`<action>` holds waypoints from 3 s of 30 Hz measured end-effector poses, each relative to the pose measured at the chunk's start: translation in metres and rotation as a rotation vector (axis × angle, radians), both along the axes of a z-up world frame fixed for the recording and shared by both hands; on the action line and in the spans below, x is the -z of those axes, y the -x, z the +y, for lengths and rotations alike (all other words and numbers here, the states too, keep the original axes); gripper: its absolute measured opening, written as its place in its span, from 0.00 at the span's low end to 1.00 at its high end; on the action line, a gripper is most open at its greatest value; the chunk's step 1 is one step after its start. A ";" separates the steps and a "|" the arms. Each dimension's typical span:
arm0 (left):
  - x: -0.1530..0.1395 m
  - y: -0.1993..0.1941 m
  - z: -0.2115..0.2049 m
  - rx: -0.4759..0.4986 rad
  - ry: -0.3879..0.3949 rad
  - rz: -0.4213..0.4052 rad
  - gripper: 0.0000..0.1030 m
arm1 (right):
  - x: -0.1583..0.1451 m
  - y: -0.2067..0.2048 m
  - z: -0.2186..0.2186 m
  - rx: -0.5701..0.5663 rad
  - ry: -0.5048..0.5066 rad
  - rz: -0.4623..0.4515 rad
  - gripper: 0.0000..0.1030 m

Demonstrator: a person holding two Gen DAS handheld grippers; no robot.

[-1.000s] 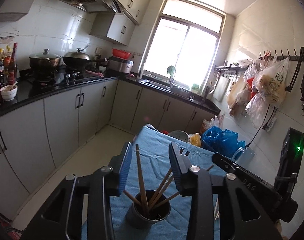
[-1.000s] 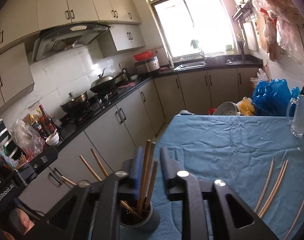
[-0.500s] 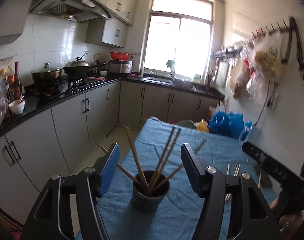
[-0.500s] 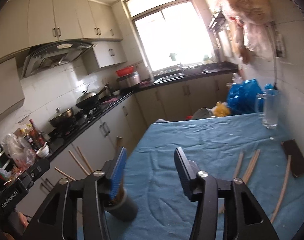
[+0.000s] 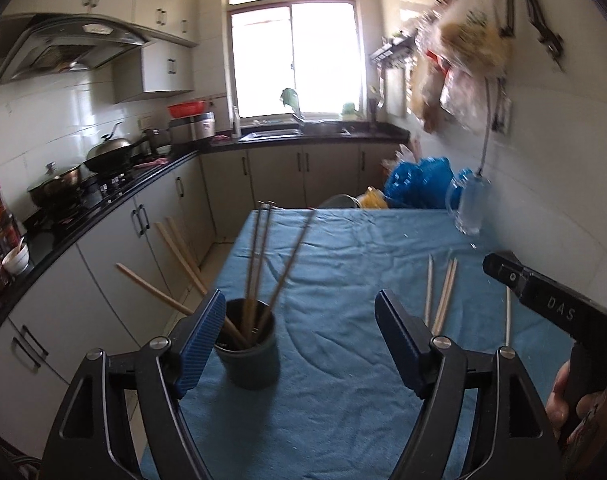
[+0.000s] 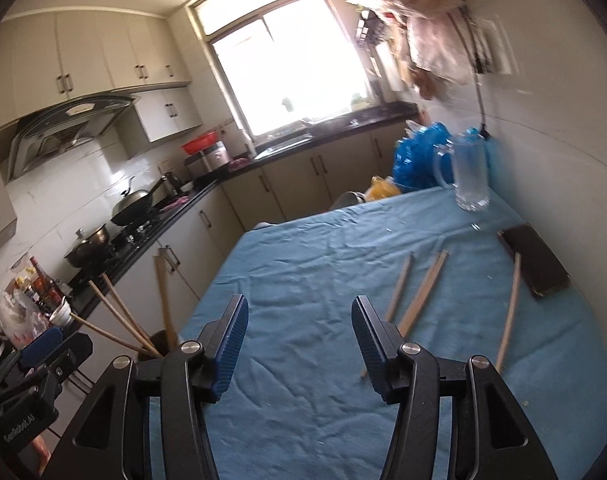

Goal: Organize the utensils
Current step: 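Move both open tools back over the remaining chopsticks, then close the left tool on a chopstick while the right tool grasps another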

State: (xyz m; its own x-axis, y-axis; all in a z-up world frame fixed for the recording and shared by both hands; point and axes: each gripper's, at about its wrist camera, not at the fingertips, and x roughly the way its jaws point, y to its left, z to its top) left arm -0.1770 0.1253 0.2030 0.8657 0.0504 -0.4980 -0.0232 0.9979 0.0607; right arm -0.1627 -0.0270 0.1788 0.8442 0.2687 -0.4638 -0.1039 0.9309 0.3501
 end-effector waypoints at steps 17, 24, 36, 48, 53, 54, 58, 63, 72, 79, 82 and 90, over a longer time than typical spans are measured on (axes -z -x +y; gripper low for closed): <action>0.066 -0.072 -0.088 0.228 0.059 0.242 0.74 | 0.061 0.006 -0.130 0.217 -0.034 0.162 0.57; 0.099 -0.146 -0.125 0.271 0.147 0.366 0.60 | 0.087 -0.011 -0.173 0.246 -0.018 0.269 0.57; 0.162 -0.266 -0.174 0.242 0.059 0.483 0.60 | 0.110 -0.062 -0.188 0.198 -0.023 0.348 0.57; 0.183 -0.322 -0.202 0.228 -0.003 0.518 0.25 | 0.125 -0.105 -0.188 0.218 0.017 0.385 0.57; 0.180 -0.320 -0.190 0.202 0.037 0.542 0.07 | 0.128 -0.126 -0.178 0.225 0.073 0.404 0.12; 0.179 -0.317 -0.184 0.197 0.054 0.552 0.07 | 0.129 -0.129 -0.176 0.227 0.082 0.414 0.06; 0.178 -0.298 -0.161 0.190 0.127 0.600 0.07 | 0.134 -0.130 -0.174 0.223 0.061 0.439 0.01; 0.175 -0.246 -0.146 0.215 0.117 0.614 0.07 | 0.137 -0.107 -0.173 0.207 0.034 0.471 0.01; 0.174 -0.169 -0.127 0.266 0.103 0.587 0.07 | 0.139 -0.066 -0.183 0.175 -0.049 0.480 0.18; 0.176 -0.182 -0.114 0.183 0.101 0.558 0.07 | 0.133 -0.112 -0.179 0.194 0.022 0.458 0.58; 0.176 -0.183 -0.111 0.177 0.112 0.559 0.07 | 0.140 -0.129 -0.163 0.177 0.113 0.490 0.19; 0.178 -0.161 -0.088 0.199 0.248 0.631 0.07 | 0.138 -0.088 -0.156 0.147 0.055 0.554 0.09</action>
